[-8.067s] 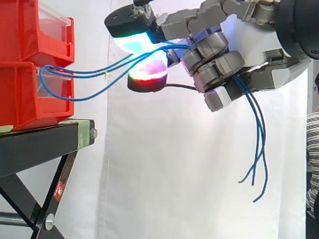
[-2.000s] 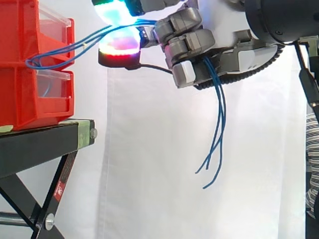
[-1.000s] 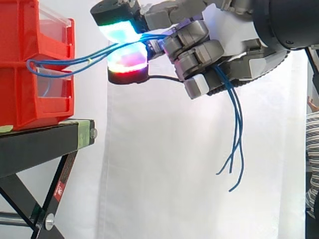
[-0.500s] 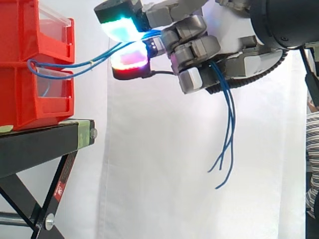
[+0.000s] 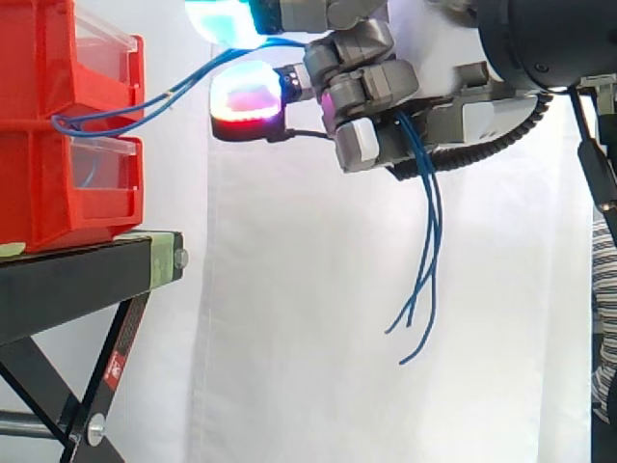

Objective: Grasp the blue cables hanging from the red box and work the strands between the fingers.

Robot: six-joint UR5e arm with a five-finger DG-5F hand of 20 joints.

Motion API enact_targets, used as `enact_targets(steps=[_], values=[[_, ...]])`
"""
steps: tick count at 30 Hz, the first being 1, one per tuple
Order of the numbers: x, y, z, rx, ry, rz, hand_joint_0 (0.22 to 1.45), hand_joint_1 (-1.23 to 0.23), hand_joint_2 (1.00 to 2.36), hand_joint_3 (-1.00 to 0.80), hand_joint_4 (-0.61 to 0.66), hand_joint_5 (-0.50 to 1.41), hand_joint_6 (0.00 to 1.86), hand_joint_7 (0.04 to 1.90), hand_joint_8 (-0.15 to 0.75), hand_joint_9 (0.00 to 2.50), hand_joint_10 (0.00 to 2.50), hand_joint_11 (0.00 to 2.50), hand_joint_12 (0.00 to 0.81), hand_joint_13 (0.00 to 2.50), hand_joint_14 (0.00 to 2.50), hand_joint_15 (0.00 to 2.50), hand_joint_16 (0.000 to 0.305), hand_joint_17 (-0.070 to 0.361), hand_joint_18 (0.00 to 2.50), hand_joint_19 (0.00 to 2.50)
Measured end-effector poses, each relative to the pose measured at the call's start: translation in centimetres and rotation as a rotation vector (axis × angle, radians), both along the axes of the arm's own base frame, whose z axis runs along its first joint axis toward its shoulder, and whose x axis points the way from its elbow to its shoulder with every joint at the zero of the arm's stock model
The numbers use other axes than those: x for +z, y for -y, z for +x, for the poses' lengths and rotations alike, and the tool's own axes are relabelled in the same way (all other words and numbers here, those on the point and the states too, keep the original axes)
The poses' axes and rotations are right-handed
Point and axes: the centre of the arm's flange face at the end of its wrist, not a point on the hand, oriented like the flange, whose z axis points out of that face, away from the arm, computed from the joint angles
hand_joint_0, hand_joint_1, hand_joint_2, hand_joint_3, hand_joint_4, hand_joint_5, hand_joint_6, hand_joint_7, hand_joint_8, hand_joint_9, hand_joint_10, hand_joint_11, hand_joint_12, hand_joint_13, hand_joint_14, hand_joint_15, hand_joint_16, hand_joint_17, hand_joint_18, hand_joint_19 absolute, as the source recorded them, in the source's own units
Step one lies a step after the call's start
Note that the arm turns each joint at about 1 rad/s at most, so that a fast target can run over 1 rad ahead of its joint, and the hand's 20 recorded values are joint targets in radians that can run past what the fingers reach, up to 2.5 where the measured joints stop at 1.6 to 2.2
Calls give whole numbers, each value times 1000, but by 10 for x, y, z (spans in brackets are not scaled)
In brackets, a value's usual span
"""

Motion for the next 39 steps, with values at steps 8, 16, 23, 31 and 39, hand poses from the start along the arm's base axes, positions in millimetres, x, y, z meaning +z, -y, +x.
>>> enact_targets(steps=[8, 16, 23, 31, 39], values=[[-1, 0, -2, 7, -39, -31, 1016, -631, 1019, -513, 269, -168, 948, 1034, 384, 987, 2500, 2500, 419, 1081, 2500, 1644, 46, 104, 1462, 1184], [-2, -3, -2, 24, -61, -53, 992, -607, 1023, -417, 282, -211, 1234, 983, 384, 987, 2500, 2500, 419, 1081, 2500, 1644, 46, 104, 1462, 1184], [-1, -6, -1, 32, -64, -64, 1022, -591, 1019, -190, 265, -200, 1255, 986, 384, 987, 2500, 2500, 419, 1081, 2500, 1644, 46, 104, 1462, 1184], [1, -9, 1, 33, -72, -82, 1078, -565, 1019, -20, 253, -114, 1219, 1019, 384, 987, 2500, 2500, 419, 1081, 2500, 1644, 46, 104, 1462, 1184], [1, -9, 2, 31, -76, -90, 851, -583, 1017, -525, 267, -120, 922, 1096, 384, 987, 2500, 2500, 419, 1081, 2500, 1644, 46, 104, 1462, 1184]])
